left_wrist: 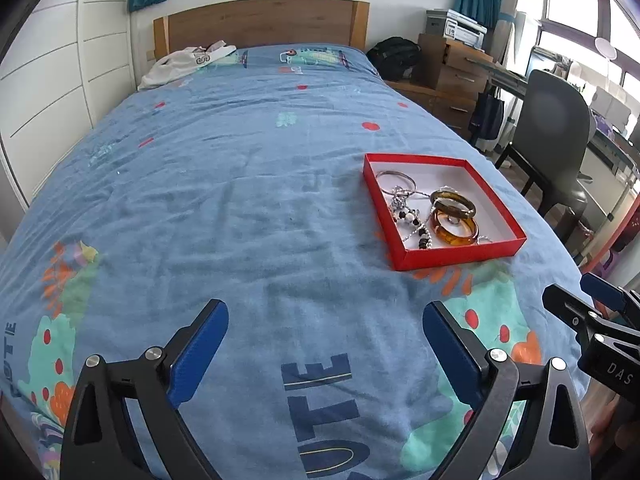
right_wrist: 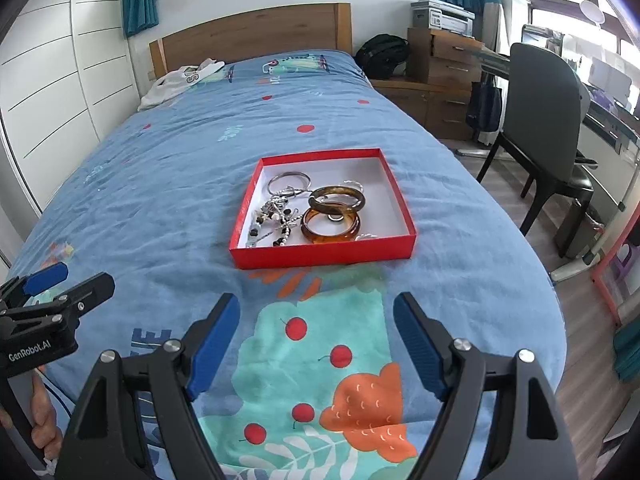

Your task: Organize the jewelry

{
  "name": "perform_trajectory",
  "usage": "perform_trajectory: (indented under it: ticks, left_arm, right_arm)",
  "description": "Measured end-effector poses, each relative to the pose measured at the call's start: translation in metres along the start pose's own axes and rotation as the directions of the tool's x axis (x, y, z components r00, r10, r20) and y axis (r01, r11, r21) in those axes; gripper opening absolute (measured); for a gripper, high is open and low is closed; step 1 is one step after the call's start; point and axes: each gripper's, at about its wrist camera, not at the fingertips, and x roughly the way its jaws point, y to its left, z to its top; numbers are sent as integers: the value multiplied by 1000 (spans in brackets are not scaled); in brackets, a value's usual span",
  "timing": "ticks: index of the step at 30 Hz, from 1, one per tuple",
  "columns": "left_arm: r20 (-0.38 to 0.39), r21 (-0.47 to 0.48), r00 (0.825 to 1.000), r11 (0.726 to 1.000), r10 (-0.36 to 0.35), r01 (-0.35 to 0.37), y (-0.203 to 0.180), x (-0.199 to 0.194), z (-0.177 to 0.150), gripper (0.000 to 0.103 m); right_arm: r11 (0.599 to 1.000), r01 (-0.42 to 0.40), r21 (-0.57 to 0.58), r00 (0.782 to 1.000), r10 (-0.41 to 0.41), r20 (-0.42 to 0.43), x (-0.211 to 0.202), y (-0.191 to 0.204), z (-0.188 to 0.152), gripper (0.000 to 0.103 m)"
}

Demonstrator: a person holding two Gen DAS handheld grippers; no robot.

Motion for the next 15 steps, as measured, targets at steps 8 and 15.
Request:
perform_trajectory:
  ticks: [8,15]
  left_arm:
    - [-22,-15,1000,1000,1,-1,1,6,-3,97]
    - [-34,-22,999,1000,-3,2,3,11,-5,98]
  right_arm:
    - [1000,-5,-2,1000,5,-10,7,0,-1,79]
    - [1000,-5,-5,1000,5,-20,12,1,-2,79]
